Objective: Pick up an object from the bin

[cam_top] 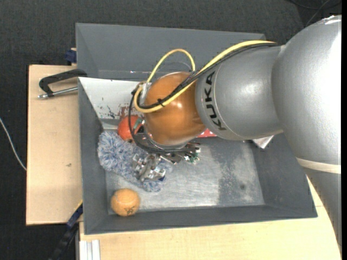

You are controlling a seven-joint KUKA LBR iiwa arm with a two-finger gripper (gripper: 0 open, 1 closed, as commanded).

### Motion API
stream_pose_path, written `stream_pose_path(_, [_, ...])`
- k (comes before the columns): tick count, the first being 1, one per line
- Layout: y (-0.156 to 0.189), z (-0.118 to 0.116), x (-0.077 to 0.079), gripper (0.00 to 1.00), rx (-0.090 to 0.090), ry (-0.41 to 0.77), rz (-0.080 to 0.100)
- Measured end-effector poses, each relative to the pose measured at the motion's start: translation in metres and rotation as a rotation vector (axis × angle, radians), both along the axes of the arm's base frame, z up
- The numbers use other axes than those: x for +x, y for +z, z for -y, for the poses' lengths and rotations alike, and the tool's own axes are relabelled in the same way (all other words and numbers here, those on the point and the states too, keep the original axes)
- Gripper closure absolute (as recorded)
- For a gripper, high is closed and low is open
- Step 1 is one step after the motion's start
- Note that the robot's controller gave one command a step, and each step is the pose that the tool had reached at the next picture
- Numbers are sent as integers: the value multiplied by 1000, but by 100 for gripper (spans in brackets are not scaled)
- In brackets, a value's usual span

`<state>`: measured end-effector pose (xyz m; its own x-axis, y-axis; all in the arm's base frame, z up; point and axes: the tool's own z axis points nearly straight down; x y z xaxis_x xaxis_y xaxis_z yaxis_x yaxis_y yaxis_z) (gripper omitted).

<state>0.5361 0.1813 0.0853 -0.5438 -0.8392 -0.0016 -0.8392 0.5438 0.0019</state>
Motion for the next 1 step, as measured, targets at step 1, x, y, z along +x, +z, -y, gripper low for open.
stream_pose_path(1, [0, 0, 0, 100, 0, 0, 0])
